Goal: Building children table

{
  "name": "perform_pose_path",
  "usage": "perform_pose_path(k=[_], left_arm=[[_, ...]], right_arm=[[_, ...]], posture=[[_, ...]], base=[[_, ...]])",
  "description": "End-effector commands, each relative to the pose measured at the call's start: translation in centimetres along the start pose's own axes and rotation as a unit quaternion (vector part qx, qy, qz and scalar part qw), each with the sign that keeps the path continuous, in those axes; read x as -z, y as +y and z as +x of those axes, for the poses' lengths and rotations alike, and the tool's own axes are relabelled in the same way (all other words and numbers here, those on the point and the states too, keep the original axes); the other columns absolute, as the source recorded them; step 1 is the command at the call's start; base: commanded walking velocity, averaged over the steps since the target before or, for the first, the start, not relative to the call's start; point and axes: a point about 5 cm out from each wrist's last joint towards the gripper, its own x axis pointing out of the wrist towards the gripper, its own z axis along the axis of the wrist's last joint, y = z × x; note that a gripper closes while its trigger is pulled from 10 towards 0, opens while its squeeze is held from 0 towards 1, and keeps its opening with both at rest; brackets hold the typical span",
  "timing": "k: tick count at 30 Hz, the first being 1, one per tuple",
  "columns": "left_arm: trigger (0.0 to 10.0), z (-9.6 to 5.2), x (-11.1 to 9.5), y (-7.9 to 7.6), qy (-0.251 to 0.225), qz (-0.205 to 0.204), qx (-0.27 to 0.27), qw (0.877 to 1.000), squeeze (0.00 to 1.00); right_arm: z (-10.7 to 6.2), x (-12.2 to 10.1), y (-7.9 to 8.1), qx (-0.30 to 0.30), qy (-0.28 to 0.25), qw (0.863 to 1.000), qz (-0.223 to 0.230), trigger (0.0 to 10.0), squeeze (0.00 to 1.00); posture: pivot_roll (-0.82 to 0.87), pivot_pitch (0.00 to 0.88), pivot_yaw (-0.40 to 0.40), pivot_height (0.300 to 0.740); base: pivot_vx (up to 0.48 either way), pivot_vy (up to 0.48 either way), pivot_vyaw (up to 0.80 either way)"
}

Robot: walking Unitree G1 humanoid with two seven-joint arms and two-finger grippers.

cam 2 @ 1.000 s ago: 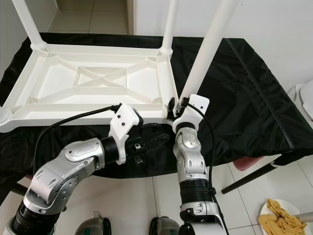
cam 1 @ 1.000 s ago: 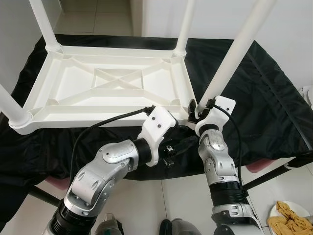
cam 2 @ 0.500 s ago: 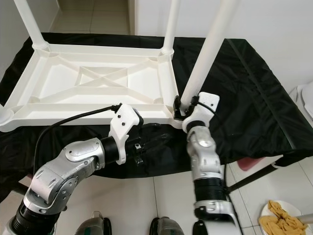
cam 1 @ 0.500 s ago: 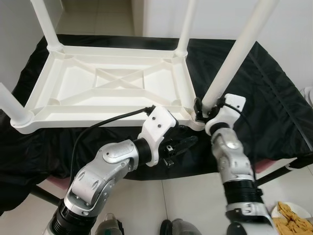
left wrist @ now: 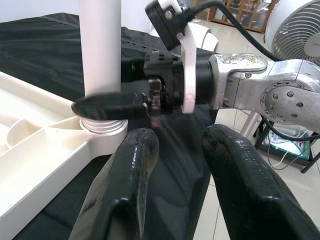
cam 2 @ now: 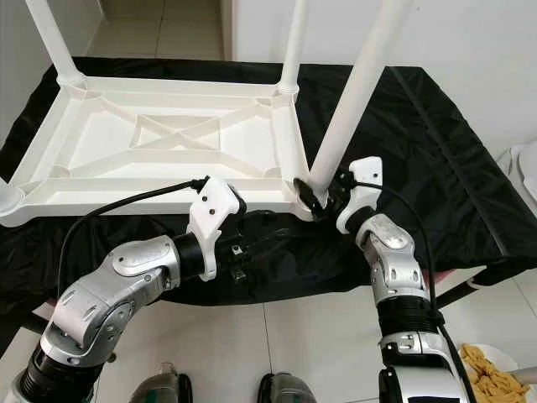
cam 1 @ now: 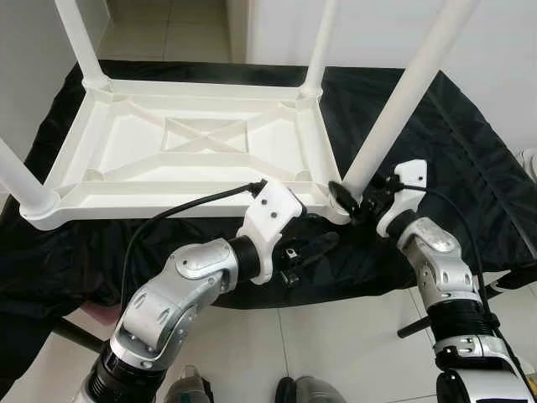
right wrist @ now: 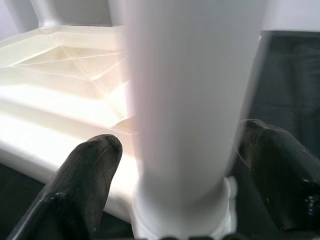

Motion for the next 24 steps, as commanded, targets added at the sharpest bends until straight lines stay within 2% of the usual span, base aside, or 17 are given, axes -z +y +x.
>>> perform_pose_path(k=[1,9,19,20,24], left_arm=[[10.0,0.2,0.0,0.2,0.002,0.000,-0.008,1.000,0.00],[10.0,0.2,-0.1,0.3,0.003,0.003,-0.008,1.000,0.00],[10.0,0.1,-0.1,0.3,0.004,0.003,-0.008,1.000,0.00],[10.0,0.1,-0.1,0.3,0.005,0.003,-0.008,1.000,0.00],[10.0,0.1,-0.1,0.3,0.005,0.003,-0.008,1.000,0.00]], right_arm=[[-0.1,0.0,-0.3,-0.038,0.004,0.999,-0.002,10.0,0.00],[0.1,0.2,-1.4,-0.066,0.008,0.998,0.007,10.0,0.00],[0.8,0.1,-2.1,-0.068,-0.006,0.997,0.019,10.0,0.00],[1.0,0.3,-1.9,-0.073,-0.008,0.997,0.019,6.2,0.00],[1.1,0.4,-1.8,-0.076,-0.008,0.997,0.018,6.2,0.00]], posture=[[0.04,0.061,-0.032,0.740],[0.04,0.056,-0.028,0.740],[0.05,0.056,-0.026,0.740],[0.05,0.054,-0.028,0.740],[0.05,0.054,-0.028,0.740]], base=[[0.000,0.000,0.00],[0.000,0.000,0.00],[0.000,0.000,0.00],[0.000,0.000,0.00],[0.000,0.000,0.00]])
